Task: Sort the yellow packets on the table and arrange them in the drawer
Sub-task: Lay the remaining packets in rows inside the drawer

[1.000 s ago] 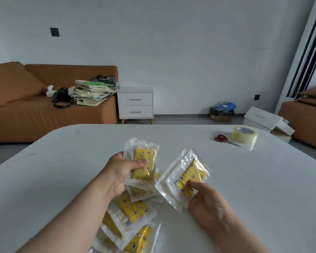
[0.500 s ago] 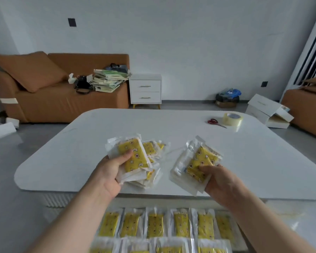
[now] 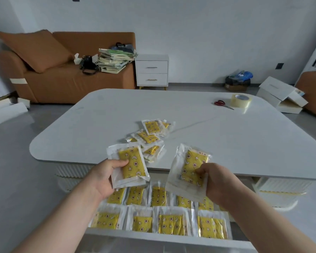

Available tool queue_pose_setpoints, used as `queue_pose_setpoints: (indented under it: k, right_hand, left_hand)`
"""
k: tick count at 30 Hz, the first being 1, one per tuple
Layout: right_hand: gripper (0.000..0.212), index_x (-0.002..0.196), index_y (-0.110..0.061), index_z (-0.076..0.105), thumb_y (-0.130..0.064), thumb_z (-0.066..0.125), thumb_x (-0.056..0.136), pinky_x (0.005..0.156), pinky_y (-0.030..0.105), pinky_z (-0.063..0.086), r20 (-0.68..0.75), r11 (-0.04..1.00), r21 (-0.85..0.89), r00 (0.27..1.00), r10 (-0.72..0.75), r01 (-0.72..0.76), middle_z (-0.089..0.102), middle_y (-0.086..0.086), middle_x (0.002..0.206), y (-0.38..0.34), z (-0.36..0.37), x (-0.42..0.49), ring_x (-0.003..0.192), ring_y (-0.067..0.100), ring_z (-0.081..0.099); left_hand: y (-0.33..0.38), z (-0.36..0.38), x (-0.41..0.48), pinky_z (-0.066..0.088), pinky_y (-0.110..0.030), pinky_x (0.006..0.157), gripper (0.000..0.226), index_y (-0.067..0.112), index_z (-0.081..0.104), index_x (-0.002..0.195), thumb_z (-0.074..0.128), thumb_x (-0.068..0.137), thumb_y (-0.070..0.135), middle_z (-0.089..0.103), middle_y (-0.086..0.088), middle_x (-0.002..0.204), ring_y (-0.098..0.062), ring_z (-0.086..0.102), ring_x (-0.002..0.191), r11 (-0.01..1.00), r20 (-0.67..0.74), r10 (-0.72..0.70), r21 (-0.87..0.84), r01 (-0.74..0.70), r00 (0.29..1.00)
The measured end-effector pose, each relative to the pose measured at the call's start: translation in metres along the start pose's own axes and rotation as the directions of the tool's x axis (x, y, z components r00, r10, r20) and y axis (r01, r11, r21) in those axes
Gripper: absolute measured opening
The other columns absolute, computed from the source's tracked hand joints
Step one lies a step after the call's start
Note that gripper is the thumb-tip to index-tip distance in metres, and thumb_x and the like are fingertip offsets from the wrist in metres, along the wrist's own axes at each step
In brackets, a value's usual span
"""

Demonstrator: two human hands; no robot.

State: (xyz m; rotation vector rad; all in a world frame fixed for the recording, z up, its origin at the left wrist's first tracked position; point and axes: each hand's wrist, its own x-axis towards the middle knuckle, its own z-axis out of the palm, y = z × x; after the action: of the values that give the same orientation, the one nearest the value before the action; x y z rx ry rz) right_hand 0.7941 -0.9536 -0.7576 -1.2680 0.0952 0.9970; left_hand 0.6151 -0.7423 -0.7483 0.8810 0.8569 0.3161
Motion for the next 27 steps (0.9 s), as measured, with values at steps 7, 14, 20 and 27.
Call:
queue_pose_setpoints:
  k: [7, 14, 20, 27]
  right_hand:
    - [0.029, 0.118, 0.012, 0.056, 0.013, 0.048, 0.090, 0.082, 0.052, 0.058, 0.072, 0.977, -0.211, 0.997, 0.030, -0.014, 0.067, 0.031, 0.114, 0.023, 0.021, 0.018, 0.103, 0.045, 0.067]
    - [0.023, 0.111, 0.008, 0.062, 0.012, 0.058, 0.089, 0.085, 0.049, 0.058, 0.134, 0.957, -0.288, 0.989, 0.064, -0.023, 0.073, 0.025, 0.105, 0.046, 0.044, 0.034, 0.097, 0.040, 0.071]
    - [0.025, 0.110, 0.003, 0.064, 0.011, 0.063, 0.086, 0.088, 0.048, 0.058, 0.095, 0.894, -0.425, 0.975, 0.201, -0.143, 0.074, 0.021, 0.105, 0.089, 0.053, 0.057, 0.097, 0.037, 0.071]
    - [0.022, 0.107, 0.004, 0.064, 0.015, 0.055, 0.090, 0.081, 0.048, 0.056, -0.066, 0.920, -0.308, 0.970, 0.233, -0.242, 0.072, 0.021, 0.103, 0.117, 0.051, 0.110, 0.095, 0.036, 0.069]
  left_hand:
    - [0.003, -0.033, -0.004, 0.057, -0.047, 0.078, 0.028, -0.003, 0.066, 0.109, 0.063, 0.082, -0.009, 0.072, -0.024, 0.106, -0.034, 0.071, 0.091, 0.982, -0.072, 0.022, 0.189, -0.008, 0.997]
    - [-0.028, -0.079, 0.005, 0.057, -0.046, 0.074, 0.032, -0.001, 0.061, 0.104, 0.070, 0.075, -0.013, 0.075, -0.020, 0.087, -0.036, 0.072, 0.083, 0.956, -0.214, 0.037, 0.292, 0.028, 0.976]
    - [-0.045, -0.107, 0.029, 0.056, -0.049, 0.087, 0.032, 0.002, 0.067, 0.099, 0.078, 0.071, -0.007, 0.077, -0.013, 0.087, -0.032, 0.073, 0.087, 0.894, -0.318, 0.089, 0.444, 0.065, 0.944]
    - [-0.032, -0.098, 0.076, 0.056, -0.043, 0.085, 0.024, 0.006, 0.066, 0.093, 0.078, 0.075, -0.004, 0.074, -0.011, 0.092, -0.028, 0.069, 0.089, 0.795, -0.295, 0.093, 0.597, 0.107, 0.951]
